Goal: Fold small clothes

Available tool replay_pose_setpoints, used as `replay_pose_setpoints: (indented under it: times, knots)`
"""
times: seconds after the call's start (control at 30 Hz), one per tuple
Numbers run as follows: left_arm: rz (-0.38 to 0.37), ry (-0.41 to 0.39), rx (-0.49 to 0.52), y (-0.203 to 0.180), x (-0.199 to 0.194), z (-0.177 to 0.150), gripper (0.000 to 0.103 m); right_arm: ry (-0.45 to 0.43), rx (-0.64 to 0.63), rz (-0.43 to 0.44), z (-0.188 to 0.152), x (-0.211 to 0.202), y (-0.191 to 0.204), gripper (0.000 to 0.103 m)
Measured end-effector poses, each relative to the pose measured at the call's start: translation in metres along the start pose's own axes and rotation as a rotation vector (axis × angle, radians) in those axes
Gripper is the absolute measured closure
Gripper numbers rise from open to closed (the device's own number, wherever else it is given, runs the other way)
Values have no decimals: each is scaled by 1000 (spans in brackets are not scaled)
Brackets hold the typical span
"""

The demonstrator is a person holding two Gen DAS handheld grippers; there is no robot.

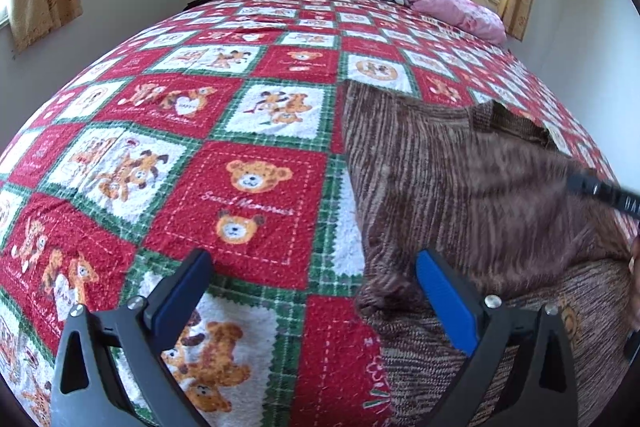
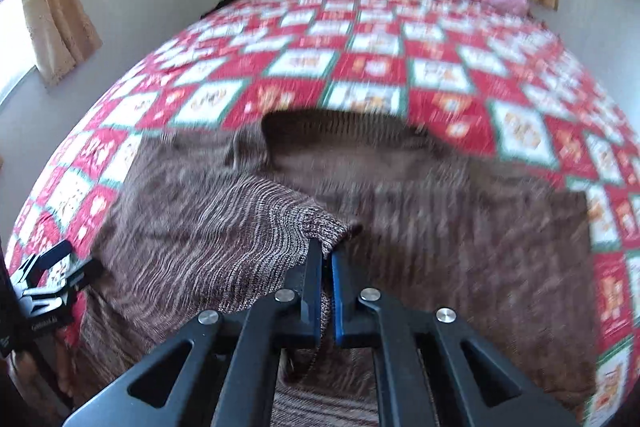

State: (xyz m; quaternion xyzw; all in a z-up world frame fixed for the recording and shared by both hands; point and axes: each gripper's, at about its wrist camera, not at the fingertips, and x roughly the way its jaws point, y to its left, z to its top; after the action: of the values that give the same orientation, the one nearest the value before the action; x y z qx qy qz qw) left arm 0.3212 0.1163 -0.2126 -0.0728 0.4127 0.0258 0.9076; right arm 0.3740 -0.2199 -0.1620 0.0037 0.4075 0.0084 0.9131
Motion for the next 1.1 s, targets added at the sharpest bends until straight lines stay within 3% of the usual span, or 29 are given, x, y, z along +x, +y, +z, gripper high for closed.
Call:
replay_pose_setpoints:
  times: [0.2, 0.23, 0.27, 0.33, 0.43, 0.6, 0.67, 0.7, 0.97, 1.1]
  knots:
    - [11, 14, 26, -4, 2, -1, 0, 72, -33, -47, -3, 26, -9, 98]
    - [12, 14, 26, -4, 2, -1, 0, 63, -45, -65, -6, 24, -8, 90]
    - [13, 14, 26, -5, 2, -1, 0, 50, -47, -73, -8, 20, -8, 72]
    - [12, 13, 25, -5, 2, -1, 0, 32, -6, -8, -14, 3, -13, 49]
    - [10, 11, 22, -5, 2, -1, 0, -13, 6, 55, -25, -24, -11, 49]
    - [6, 8, 15, -3, 2, -1, 0, -18, -135, 86, -39, -34, 23, 53]
    - [5, 7, 12, -2, 1, -1, 0, 29, -185, 71, -45, -22, 34, 78]
    - [5, 7, 13, -2, 2, -1, 0, 68, -196, 54, -52, -15, 36, 81]
    - [7, 7, 14, -2, 1, -1, 0, 96, -168, 45, -70, -16, 18, 82]
    - [18, 1, 17, -4, -2, -3, 0, 15, -131, 64, -63, -33, 16, 82]
